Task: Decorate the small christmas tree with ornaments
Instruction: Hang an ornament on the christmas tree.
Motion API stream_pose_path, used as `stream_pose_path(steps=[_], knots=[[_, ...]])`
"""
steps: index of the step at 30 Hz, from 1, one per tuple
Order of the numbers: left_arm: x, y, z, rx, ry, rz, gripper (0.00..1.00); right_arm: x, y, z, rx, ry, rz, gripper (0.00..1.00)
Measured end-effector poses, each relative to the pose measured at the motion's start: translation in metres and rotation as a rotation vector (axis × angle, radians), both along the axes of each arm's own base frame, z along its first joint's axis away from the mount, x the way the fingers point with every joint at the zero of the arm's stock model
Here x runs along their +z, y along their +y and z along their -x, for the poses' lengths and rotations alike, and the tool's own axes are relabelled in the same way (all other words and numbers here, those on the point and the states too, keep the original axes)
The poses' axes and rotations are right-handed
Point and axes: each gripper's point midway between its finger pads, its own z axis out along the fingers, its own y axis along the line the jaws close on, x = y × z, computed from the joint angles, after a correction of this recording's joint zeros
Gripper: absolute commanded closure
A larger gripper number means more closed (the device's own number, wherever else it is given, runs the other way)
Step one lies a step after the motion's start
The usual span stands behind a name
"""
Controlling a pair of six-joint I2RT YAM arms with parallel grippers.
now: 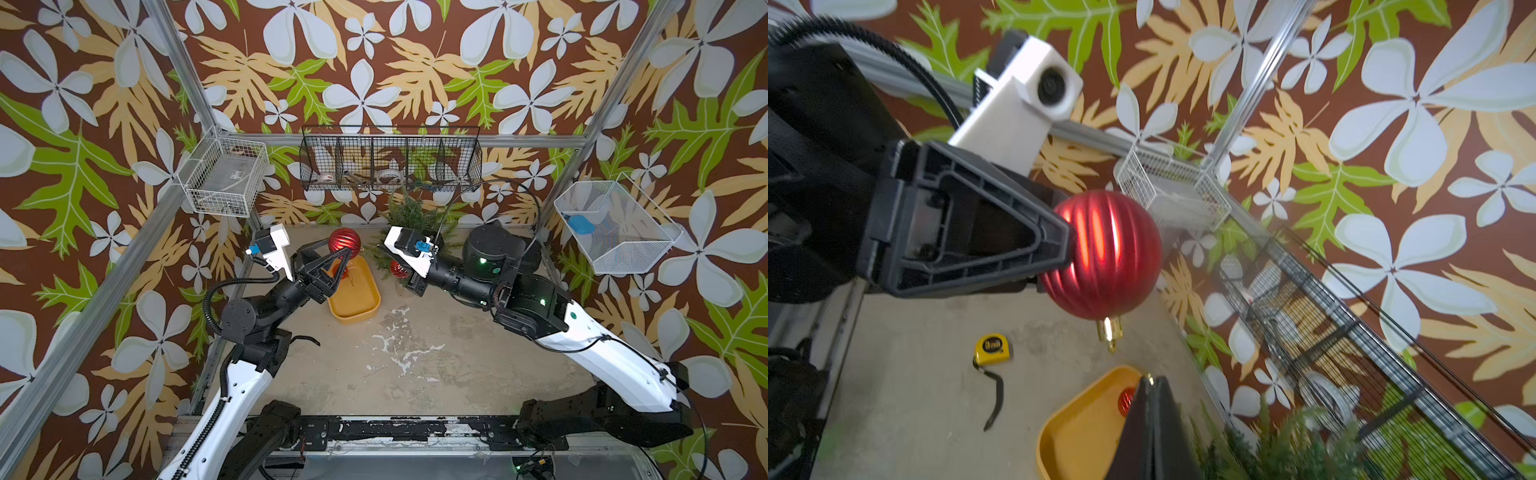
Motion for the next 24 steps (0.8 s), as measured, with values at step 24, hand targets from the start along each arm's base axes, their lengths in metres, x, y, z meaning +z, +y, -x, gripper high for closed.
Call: stream_pose_path(steps=[24], knots=[[-0.060, 0.007, -0.094, 0.089, 0.214, 0.192, 0.61, -0.057, -0.009, -0.113, -0.269, -0.033, 0.410, 0.99]])
